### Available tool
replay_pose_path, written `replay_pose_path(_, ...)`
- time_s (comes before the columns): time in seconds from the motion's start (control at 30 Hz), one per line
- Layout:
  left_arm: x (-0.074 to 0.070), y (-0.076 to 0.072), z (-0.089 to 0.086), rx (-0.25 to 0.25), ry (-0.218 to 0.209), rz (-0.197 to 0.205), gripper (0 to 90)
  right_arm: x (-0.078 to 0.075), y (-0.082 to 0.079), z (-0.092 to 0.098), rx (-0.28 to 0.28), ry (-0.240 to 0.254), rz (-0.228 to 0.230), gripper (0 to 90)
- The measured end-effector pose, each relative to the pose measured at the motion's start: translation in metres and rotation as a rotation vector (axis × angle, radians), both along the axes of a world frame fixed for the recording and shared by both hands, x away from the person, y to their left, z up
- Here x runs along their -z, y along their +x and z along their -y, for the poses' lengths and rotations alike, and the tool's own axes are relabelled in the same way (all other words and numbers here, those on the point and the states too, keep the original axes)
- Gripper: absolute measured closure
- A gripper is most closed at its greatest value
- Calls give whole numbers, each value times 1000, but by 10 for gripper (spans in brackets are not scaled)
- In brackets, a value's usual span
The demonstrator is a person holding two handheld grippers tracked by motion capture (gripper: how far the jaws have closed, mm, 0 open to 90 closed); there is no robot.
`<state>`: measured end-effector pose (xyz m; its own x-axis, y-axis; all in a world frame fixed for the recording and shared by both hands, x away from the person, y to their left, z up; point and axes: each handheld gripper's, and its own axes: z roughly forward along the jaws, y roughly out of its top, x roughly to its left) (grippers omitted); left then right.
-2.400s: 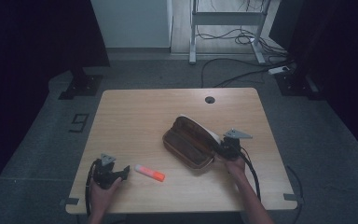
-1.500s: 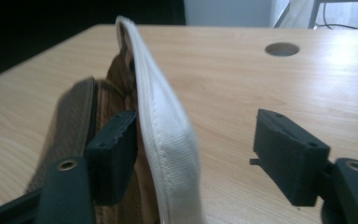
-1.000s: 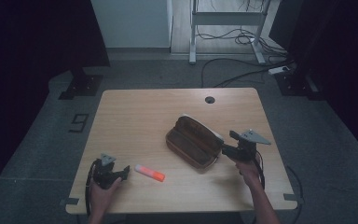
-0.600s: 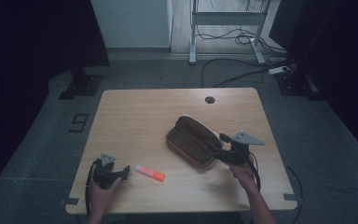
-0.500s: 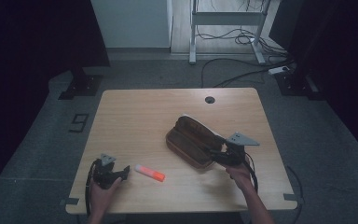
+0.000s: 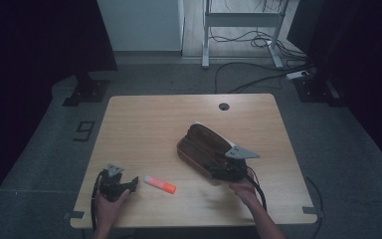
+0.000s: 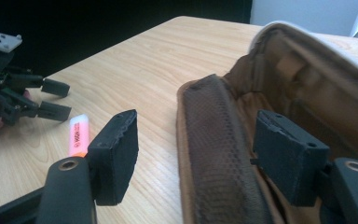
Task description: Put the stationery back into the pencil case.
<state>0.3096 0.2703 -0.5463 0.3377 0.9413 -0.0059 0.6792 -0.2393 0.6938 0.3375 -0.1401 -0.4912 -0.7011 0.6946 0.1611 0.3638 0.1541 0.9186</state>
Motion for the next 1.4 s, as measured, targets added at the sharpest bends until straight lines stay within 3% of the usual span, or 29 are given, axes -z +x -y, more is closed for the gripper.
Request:
replay_pose_path(0.2,0,0,0,0,0,0,189,4,-2,-15,-17,-21,-19,323)
replay_pose_path(0.7,0,0,0,0,0,0,189,14,-10,-53,-127,-46,-31,360)
replay_pose_path(1.17,0,0,0,0,0,0,189,8,-15,-85,-197,-54,-19,373)
replay_pose_path(1.33,0,0,0,0,0,0,189,12,-16,-95,-215,-58,-25,378)
replay_pose_path(1.4,0,0,0,0,0,0,189,17,-18,-103,-232,-81,-26,391)
